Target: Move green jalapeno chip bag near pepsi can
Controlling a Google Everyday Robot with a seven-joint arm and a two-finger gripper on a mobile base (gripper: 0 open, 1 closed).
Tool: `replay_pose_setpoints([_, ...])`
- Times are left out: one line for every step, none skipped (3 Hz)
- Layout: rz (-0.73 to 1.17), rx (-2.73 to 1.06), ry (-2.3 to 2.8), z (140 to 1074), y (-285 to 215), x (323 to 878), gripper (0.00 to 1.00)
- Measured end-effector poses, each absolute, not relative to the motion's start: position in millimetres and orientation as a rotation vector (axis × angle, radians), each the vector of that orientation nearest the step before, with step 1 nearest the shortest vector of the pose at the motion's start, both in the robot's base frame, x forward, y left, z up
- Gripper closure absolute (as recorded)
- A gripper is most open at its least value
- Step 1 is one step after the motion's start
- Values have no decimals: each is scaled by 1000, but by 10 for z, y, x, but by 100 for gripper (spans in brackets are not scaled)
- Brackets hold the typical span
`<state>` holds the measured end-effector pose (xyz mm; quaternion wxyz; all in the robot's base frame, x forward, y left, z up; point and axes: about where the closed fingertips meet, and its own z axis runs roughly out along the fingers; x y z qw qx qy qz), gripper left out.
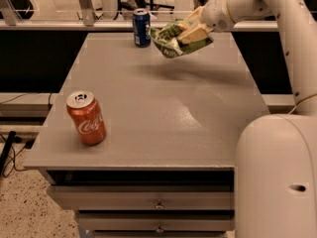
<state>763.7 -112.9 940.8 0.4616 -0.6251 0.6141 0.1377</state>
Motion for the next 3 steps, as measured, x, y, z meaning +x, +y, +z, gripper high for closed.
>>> replay_pose_setpoints([322,-1579,1474,9279,-956,7805,100])
replay_pose_setpoints([295,-1580,1447,9251,-806,7970,100])
replay_pose_setpoints([265,-1568,1440,9239,-704,8107,100])
